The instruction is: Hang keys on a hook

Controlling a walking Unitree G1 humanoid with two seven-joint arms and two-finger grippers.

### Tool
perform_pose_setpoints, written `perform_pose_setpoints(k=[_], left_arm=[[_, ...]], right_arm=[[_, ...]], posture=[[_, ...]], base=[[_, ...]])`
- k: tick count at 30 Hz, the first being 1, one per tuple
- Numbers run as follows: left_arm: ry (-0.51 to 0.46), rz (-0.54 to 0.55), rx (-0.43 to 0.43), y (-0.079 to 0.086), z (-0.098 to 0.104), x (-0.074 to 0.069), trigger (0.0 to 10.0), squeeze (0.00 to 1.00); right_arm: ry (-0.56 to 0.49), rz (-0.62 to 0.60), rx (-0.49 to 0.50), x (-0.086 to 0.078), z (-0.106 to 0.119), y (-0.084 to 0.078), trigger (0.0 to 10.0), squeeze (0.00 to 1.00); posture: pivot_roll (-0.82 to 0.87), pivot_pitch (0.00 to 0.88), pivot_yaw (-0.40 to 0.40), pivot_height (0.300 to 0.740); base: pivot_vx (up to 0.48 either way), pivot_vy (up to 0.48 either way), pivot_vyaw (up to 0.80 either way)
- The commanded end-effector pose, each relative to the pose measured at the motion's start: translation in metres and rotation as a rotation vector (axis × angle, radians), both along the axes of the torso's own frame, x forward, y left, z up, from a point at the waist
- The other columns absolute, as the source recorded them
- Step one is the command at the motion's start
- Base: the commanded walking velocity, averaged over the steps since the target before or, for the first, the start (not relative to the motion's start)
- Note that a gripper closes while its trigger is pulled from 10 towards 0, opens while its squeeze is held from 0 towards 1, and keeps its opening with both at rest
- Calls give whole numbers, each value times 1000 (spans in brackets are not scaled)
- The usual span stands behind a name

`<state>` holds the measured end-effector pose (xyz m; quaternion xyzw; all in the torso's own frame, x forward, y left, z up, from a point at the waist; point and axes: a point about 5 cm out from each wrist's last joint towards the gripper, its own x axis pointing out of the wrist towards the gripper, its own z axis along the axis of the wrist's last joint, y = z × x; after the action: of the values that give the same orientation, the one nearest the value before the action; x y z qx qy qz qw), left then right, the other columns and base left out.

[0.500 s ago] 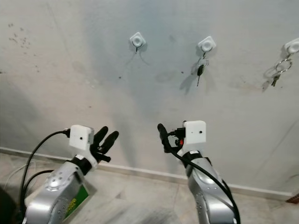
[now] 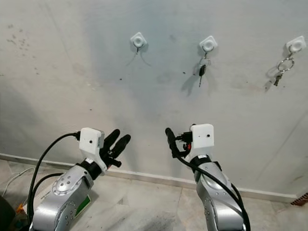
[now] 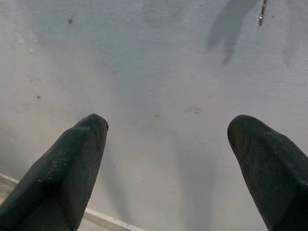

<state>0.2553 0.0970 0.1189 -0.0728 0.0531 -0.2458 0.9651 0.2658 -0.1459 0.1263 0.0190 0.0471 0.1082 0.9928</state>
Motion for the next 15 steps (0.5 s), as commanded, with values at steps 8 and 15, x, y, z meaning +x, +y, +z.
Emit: perform_pose_setpoints(k=[8, 15], left_arm=[[3, 1, 12, 1, -1, 2, 10000, 0], [5, -1, 13, 0, -2, 1, 10000, 0]], right_arm=[[-8, 8, 8, 1, 3, 2, 10000, 0], [-1, 8, 0, 0, 1, -1, 10000, 0]], posture=[[-76, 0, 77, 740], [-77, 0, 77, 740]], base=[[-30, 0, 0], [-252, 0, 0]])
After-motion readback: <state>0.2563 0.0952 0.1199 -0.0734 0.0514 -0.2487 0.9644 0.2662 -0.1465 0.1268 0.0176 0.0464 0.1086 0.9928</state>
